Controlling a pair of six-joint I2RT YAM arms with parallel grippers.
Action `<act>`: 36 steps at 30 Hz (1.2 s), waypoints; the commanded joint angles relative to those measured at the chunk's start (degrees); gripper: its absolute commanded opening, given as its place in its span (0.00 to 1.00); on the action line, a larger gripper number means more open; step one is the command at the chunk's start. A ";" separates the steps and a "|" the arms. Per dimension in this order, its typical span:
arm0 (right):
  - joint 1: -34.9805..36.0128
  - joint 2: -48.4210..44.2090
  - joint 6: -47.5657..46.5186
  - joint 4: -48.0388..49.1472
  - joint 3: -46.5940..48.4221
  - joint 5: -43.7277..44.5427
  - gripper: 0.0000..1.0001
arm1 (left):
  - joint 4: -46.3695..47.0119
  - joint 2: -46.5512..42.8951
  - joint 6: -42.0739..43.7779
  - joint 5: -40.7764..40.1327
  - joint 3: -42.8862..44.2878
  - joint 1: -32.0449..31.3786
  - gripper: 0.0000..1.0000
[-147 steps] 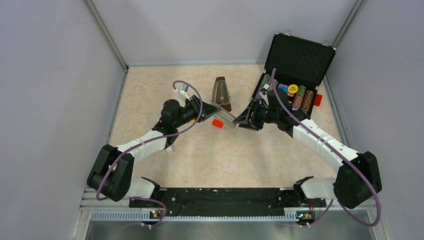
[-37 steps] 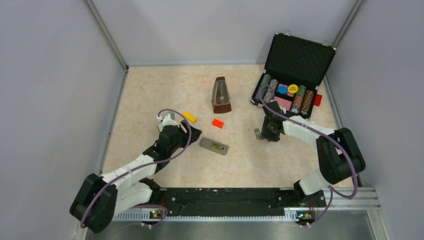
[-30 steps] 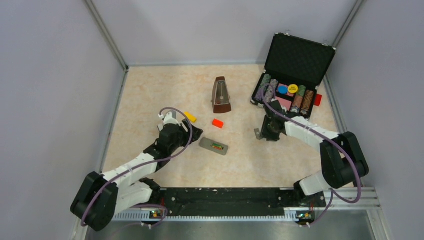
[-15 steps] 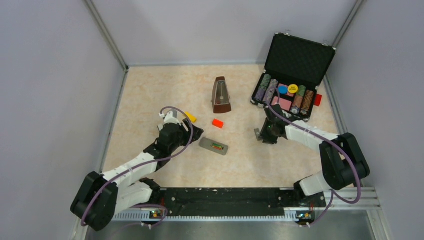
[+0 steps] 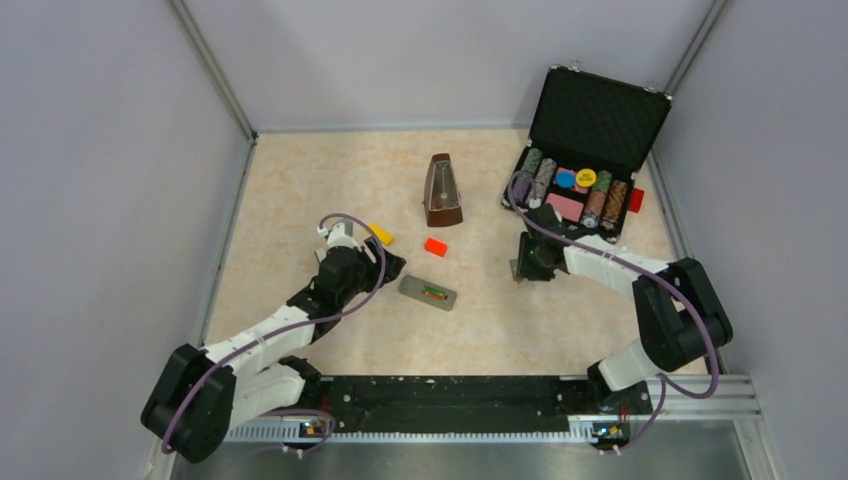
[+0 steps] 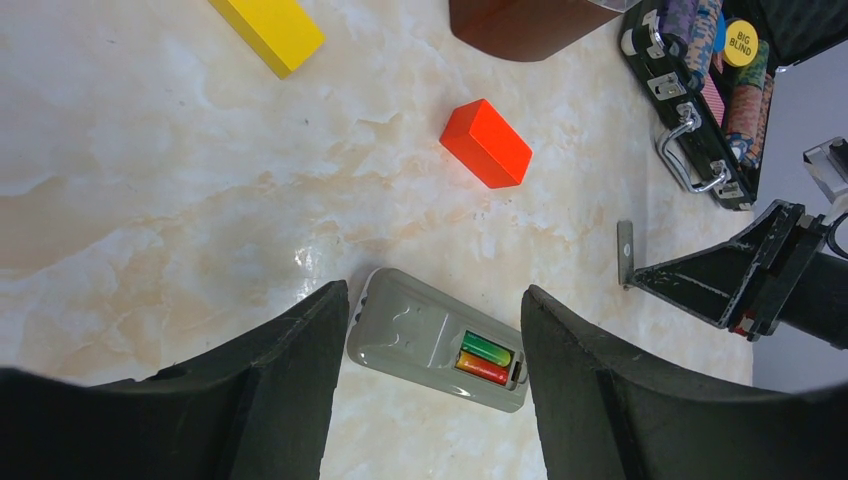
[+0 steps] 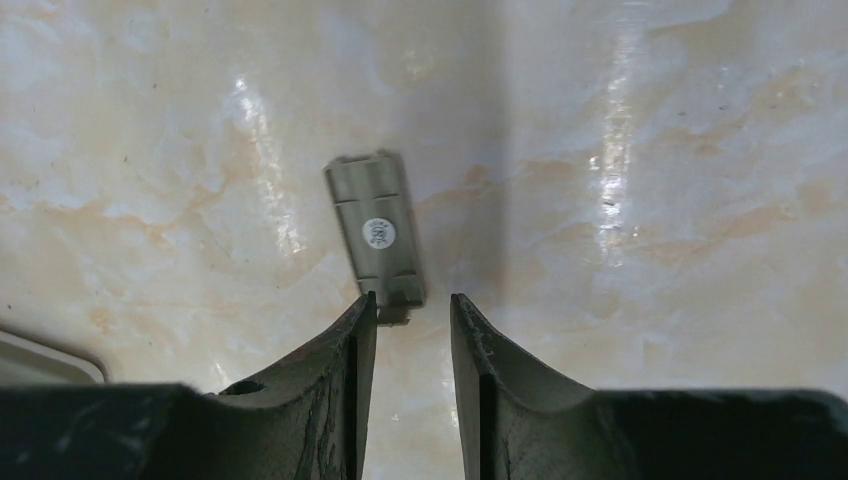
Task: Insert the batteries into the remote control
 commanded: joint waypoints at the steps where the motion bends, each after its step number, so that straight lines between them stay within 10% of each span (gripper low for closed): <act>1: 3.11 0.46 -5.73 2.85 2.30 0.68 0.33 | 1.42 -0.40 0.02 -0.78 2.05 0.06 0.68; 36: 7.21 2.40 -10.27 2.25 4.24 5.08 0.00 | 4.03 1.29 -0.19 2.98 3.18 0.01 0.68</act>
